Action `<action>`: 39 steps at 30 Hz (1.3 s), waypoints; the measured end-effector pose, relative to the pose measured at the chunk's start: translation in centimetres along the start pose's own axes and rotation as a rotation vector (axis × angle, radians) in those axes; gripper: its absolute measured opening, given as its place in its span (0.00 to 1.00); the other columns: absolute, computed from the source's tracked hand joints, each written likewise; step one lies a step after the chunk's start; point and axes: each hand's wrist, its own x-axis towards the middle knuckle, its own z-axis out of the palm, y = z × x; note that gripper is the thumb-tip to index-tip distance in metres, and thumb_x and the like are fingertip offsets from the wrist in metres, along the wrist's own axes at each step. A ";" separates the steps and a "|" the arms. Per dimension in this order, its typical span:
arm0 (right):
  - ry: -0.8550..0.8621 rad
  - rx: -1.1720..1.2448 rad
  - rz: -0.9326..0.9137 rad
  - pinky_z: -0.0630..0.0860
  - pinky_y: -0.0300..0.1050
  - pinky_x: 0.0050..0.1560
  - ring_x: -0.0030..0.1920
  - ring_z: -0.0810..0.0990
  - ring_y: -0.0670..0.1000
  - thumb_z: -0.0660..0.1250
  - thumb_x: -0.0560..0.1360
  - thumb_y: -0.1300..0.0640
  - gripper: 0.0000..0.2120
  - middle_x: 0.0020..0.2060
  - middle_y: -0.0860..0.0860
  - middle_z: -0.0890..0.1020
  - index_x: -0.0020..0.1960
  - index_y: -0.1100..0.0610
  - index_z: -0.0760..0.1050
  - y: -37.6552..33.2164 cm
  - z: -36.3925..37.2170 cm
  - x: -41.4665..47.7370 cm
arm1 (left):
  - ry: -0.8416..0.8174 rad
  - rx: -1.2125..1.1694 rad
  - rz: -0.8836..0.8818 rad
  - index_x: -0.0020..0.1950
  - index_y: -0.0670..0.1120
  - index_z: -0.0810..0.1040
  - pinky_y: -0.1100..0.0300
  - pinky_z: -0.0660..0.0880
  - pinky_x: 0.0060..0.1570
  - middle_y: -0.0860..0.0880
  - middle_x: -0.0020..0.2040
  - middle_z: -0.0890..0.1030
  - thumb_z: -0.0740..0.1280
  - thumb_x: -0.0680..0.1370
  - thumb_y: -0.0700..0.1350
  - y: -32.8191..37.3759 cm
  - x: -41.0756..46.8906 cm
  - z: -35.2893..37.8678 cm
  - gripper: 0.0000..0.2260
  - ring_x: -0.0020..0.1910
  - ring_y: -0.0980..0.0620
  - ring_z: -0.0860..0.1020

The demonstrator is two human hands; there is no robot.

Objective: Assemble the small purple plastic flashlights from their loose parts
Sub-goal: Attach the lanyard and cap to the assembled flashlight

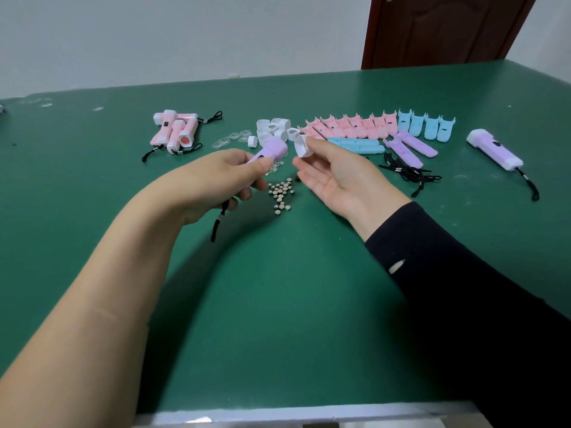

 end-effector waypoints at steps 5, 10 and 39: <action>-0.031 -0.014 -0.034 0.79 0.38 0.33 0.38 0.85 0.46 0.69 0.76 0.61 0.01 0.39 0.51 0.85 0.46 0.57 0.79 -0.1 0.0 0.2 | -0.065 -0.083 0.045 0.50 0.49 0.79 0.67 0.71 0.31 0.56 0.40 0.82 0.61 0.82 0.49 0.1 -0.2 0.2 0.08 0.33 0.59 0.76; -0.062 -0.013 -0.055 0.80 0.37 0.36 0.37 0.84 0.45 0.68 0.76 0.62 0.03 0.35 0.49 0.85 0.45 0.56 0.79 -0.1 0.1 0.1 | -0.098 -0.208 0.046 0.53 0.47 0.79 0.67 0.75 0.30 0.54 0.38 0.83 0.63 0.82 0.45 0.5 -0.2 0.8 0.06 0.32 0.59 0.79; -0.110 -0.100 -0.130 0.79 0.39 0.48 0.42 0.84 0.45 0.70 0.75 0.62 0.04 0.41 0.50 0.86 0.49 0.56 0.78 -0.4 -0.3 0.1 | 0.006 -0.211 0.056 0.49 0.48 0.80 0.67 0.70 0.27 0.54 0.37 0.81 0.64 0.81 0.44 0.4 0.2 1.2 0.05 0.26 0.59 0.70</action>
